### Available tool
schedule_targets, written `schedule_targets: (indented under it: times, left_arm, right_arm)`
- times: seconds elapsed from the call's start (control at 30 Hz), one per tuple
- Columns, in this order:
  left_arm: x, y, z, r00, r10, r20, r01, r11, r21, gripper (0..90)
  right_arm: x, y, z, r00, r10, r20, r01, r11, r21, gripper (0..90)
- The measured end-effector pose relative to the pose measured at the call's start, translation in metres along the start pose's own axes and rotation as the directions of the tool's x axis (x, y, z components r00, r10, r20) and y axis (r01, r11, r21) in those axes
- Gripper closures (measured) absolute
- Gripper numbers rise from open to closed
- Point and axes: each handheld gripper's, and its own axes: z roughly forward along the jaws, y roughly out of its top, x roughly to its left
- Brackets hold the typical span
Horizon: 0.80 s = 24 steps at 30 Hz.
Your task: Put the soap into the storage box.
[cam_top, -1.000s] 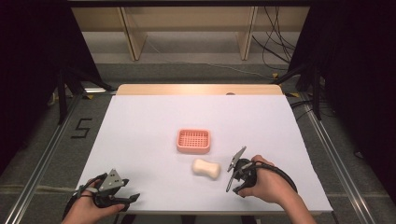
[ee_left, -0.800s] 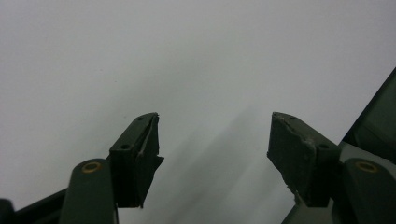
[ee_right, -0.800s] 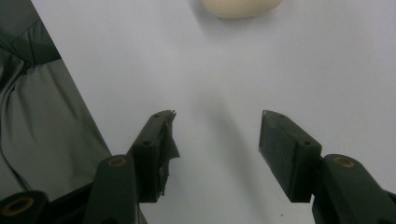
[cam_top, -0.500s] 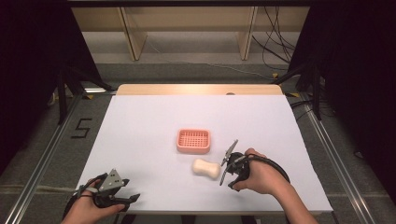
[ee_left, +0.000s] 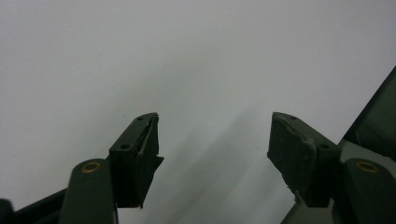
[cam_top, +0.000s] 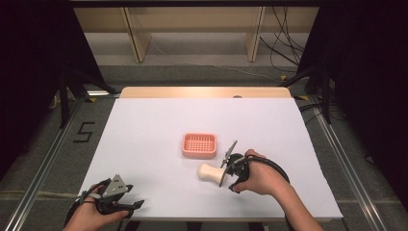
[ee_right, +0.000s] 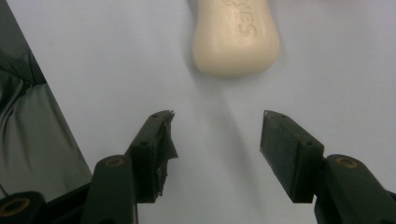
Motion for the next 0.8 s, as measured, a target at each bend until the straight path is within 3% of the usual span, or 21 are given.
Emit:
schedule_targets:
  times: [0.1, 0.13, 0.3, 0.33, 0.4, 0.43, 0.47, 0.5, 0.53, 0.57, 0.6, 0.8]
  left_arm:
    - [0.0, 0.0, 0.0, 1.0, -0.001, 0.005, 0.001, 1.0, 0.008, 33.3]
    - [-0.002, -0.001, 0.0, 0.9995, -0.032, 0.005, 0.032, 0.9995, 0.005, 33.3]
    - [-0.002, -0.001, 0.001, 0.9996, -0.028, 0.006, 0.028, 0.9995, 0.011, 33.2]
    - [-0.002, -0.001, 0.001, 0.9995, -0.032, 0.007, 0.032, 0.9994, 0.011, 33.2]
    - [-0.003, -0.001, 0.001, 0.9994, -0.033, 0.01, 0.033, 0.9994, 0.015, 33.0]
    - [-0.003, -0.001, 0.001, 0.9993, -0.036, 0.012, 0.036, 0.9992, 0.016, 32.7]
    - [-0.001, 0.0, 0.001, 0.9999, 0.001, 0.01, -0.001, 0.9998, 0.017, 32.6]
    - [-0.001, 0.0, 0.001, 0.9999, 0.004, 0.01, -0.004, 0.9998, 0.017, 32.6]
    - [-0.001, 0.0, 0.001, 1.0, 0.001, 0.009, -0.002, 0.9999, 0.016, 32.6]
    - [-0.001, 0.0, 0.001, 0.9999, 0.001, 0.011, -0.001, 0.9998, 0.017, 32.6]
    - [-0.003, -0.001, 0.001, 0.9993, -0.036, 0.012, 0.035, 0.9993, 0.014, 32.6]
    - [-0.002, -0.001, 0.0, 0.9996, -0.028, 0.011, 0.027, 0.9996, 0.011, 32.6]
  right_arm:
    - [-0.001, 0.002, 0.001, 1.0, -0.008, -0.001, 0.008, 1.0, -0.007, 44.0]
    - [-0.001, 0.003, 0.0, 1.0, 0.007, 0.004, -0.007, 1.0, -0.002, 43.9]
    - [-0.003, 0.01, 0.0, 0.9999, -0.013, -0.003, 0.013, 1.0, -0.006, 43.3]
    - [-0.002, 0.012, 0.0, 1.0, 0.005, 0.004, -0.005, 1.0, 0.002, 43.2]
    - [-0.004, 0.014, 0.0, 0.9998, -0.017, -0.003, 0.017, 1.0, -0.008, 42.9]
    - [-0.003, 0.015, -0.001, 1.0, -0.003, 0.001, 0.003, 1.0, 0.0, 42.7]
    - [-0.004, 0.017, -0.001, 0.9999, -0.012, -0.004, 0.012, 1.0, 0.001, 42.7]
    - [-0.005, 0.018, 0.0, 0.9995, -0.031, -0.002, 0.031, 0.999, -0.009, 42.6]
    - [-0.004, 0.019, 0.0, 1.0, -0.002, 0.004, 0.002, 1.0, 0.007, 42.5]
    - [-0.006, 0.02, 0.0, 0.9997, -0.025, -0.006, 0.025, 1.0, 0.0, 42.5]
    - [-0.005, 0.021, 0.0, 0.9996, -0.027, -0.006, 0.027, 1.0, -0.003, 42.5]
    - [-0.007, 0.027, 0.001, 0.9995, -0.03, 0.005, 0.03, 0.999, 0.011, 41.9]
